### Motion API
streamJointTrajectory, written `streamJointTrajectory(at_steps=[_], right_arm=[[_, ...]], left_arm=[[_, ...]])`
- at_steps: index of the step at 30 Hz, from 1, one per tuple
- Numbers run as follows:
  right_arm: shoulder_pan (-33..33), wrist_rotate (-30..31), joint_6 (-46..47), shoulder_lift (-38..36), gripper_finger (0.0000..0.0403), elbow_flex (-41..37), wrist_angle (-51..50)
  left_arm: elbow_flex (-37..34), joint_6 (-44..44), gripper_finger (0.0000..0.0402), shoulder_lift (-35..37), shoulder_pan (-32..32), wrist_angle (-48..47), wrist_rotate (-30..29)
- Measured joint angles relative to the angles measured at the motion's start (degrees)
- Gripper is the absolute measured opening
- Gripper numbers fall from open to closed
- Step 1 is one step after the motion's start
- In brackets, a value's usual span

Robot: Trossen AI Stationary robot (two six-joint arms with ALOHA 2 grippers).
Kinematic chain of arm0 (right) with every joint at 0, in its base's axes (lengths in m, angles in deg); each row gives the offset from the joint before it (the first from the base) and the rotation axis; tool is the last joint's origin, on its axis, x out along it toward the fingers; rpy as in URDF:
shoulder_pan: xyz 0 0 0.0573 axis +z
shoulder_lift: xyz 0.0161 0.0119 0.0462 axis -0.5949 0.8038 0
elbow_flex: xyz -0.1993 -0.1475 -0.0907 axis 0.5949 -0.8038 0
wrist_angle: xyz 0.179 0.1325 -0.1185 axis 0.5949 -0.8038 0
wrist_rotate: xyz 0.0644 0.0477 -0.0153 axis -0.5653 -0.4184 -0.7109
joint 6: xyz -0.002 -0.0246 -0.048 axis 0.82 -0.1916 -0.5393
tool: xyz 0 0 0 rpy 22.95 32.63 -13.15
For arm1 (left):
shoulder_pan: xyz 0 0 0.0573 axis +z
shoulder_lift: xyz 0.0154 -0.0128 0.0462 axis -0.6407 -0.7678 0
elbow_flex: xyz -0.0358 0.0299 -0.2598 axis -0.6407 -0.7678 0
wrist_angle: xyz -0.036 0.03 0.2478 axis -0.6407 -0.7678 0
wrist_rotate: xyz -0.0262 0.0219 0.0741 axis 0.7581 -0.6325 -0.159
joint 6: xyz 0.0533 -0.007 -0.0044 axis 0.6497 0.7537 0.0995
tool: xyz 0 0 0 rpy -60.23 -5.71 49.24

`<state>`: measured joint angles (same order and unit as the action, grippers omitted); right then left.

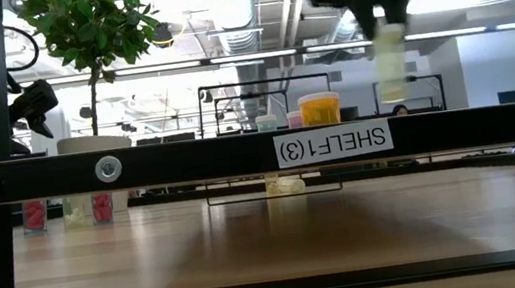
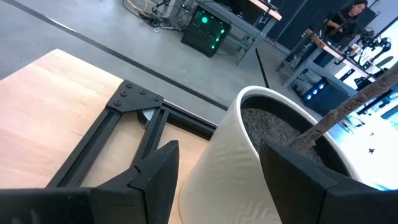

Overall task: Pick and place medicine bottles onto shelf by color
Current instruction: Put the yellow pill bottle on the shelf

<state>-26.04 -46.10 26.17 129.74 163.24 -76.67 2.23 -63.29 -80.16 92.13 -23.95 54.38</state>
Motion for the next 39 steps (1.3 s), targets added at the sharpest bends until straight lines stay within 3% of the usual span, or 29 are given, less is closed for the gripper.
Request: streamJointTrajectory(at_steps=[11,20,27,39], right_arm=[[-5.1,-0.9,-2.4,13.7,0.0122,18.4,-5.2],[-8.4,-4.3,1.6,20.9,0.0123,27.1,-7.4],[-9.6,-2.9,5.7,21.0,0.0123,27.6,-5.6],[-10.9,0.3,2.1,21.0,0.0123,27.6,-4.2]], left_arm=[[0.0,0.0,0.0210,0.0,0.0,0.0,0.1],[0.0,0.0,0.0210,0.0,0.0,0.0,0.1],[0.0,0.0,0.0210,0.0,0.0,0.0,0.1],[0.0,0.0,0.0210,0.0,0.0,0.0,0.1]])
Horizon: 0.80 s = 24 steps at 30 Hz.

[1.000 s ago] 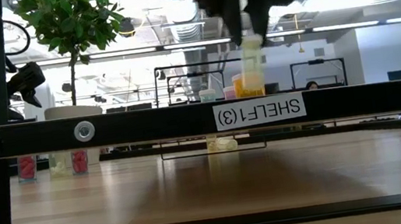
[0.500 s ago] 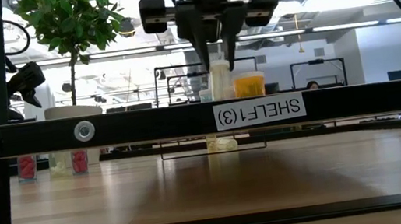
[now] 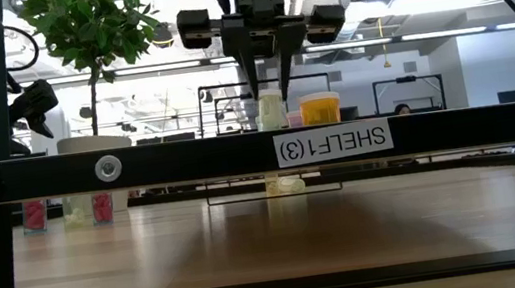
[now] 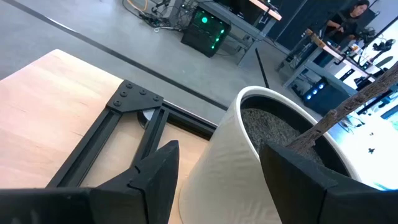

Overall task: Pick and place medicine bottles onto shelf by color
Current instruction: Put the yellow pill bottle on the shelf

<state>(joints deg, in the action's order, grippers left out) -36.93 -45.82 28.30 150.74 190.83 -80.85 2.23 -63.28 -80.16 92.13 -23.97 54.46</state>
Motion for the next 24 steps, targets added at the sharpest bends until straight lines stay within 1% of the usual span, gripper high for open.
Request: streamJointTrajectory(at_steps=[10,24], right_arm=[[-0.1,1.9,-8.8,0.0,0.0123,0.0,0.2],[0.0,4.7,-17.6,0.0,0.0123,0.0,0.4]], left_arm=[[0.0,0.0,0.0210,0.0,0.0,0.0,0.0],[0.0,0.0,0.0210,0.0,0.0,0.0,0.0]])
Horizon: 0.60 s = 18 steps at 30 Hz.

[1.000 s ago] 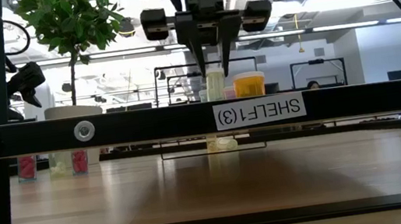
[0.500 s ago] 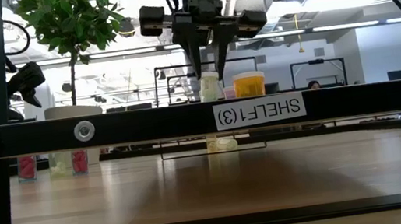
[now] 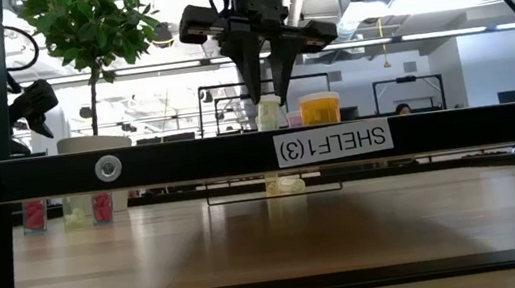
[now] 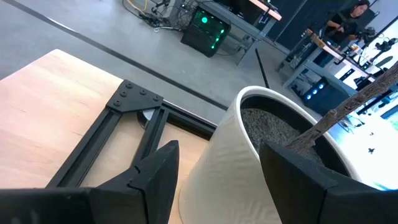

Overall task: Pick and place medicine bottles onto shelf by color
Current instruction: Put the yellow pill bottle on the shelf

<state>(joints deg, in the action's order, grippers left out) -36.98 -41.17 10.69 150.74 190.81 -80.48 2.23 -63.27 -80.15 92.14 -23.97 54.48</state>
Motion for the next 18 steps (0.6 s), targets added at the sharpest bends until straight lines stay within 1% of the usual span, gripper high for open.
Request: streamJointTrajectory(at_steps=[18], right_arm=[[1.3,1.3,-3.1,0.0,0.0124,0.0,-0.4]], left_arm=[[0.0,0.0,0.0210,0.0,0.0,0.0,0.0]])
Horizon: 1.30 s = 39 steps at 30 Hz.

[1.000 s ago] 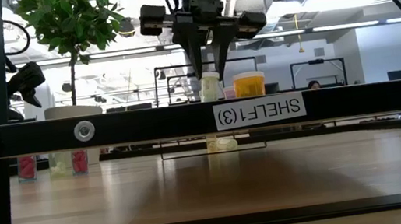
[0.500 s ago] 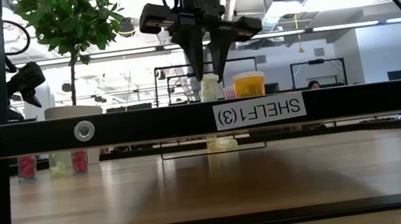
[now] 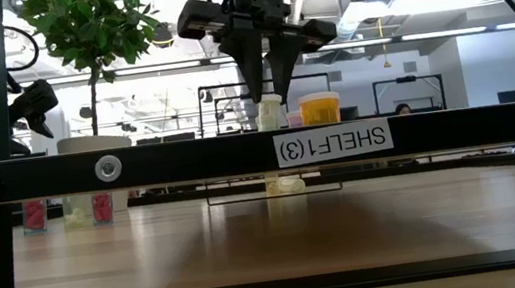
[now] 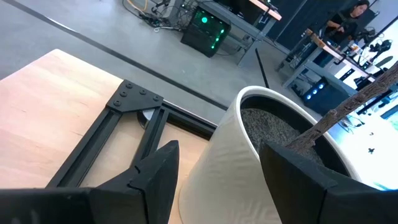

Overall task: Pick and place medicine bottles onto shelf by color
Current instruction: Put the yellow pill bottle on the shelf

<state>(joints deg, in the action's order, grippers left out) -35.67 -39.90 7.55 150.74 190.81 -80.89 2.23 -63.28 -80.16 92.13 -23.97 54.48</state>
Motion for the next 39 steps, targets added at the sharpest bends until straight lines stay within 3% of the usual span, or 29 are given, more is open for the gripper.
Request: streamJointTrajectory(at_steps=[39], right_arm=[[0.5,-2.6,1.5,2.2,0.0124,0.0,-1.0]], left_arm=[[0.0,0.0,0.0210,0.0,0.0,0.0,0.0]])
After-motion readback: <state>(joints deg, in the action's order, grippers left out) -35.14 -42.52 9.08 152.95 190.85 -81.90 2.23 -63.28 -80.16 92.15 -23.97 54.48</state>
